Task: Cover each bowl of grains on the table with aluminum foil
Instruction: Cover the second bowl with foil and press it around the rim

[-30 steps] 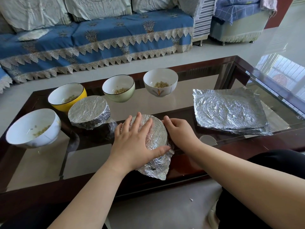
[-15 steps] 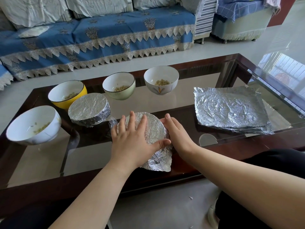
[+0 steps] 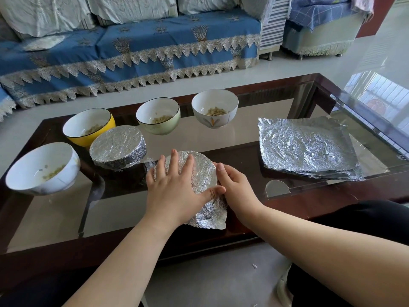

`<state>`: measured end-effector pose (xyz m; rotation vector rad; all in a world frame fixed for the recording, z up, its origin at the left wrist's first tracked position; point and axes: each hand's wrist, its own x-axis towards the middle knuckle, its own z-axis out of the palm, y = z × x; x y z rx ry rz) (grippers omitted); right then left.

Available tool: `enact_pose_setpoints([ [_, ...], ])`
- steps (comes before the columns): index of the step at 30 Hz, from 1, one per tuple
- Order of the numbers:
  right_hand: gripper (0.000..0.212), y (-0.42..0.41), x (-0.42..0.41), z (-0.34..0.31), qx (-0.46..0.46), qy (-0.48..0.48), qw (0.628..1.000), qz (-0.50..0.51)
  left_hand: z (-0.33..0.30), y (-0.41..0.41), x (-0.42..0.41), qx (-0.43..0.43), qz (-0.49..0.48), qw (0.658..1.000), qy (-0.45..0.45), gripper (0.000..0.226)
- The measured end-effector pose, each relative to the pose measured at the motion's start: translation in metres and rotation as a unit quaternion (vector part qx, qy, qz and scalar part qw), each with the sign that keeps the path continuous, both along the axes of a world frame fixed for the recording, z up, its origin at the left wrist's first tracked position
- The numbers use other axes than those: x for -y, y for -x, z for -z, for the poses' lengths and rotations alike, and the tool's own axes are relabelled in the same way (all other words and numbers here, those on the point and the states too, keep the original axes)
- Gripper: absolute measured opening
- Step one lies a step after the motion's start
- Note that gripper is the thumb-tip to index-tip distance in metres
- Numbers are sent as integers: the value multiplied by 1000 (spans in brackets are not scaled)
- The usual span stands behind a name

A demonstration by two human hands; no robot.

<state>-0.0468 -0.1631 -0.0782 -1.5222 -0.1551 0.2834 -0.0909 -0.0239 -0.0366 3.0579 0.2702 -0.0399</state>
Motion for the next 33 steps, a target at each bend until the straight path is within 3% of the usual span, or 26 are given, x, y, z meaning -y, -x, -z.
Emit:
enact_pose_setpoints([
  [4, 38, -2, -2, 4, -26, 12, 999, 41, 0, -1, -1, 0, 4, 1000, -6, 129],
  [12, 16, -10, -8, 6, -132, -75, 987, 59, -1, -1, -2, -6, 3, 1000, -5, 129],
  [28, 3, -22, -15, 5, -181, -45, 979, 84, -1, -1, -1, -2, -1, 1000, -2, 137],
  [30, 9, -22, -16, 5, -176, -29, 981, 80, 0, -1, 0, 0, 0, 1000, -3, 137],
  [33, 36, -22, -16, 3, -170, -9, 983, 64, 0, -2, 0, 2, 0, 1000, -5, 136],
])
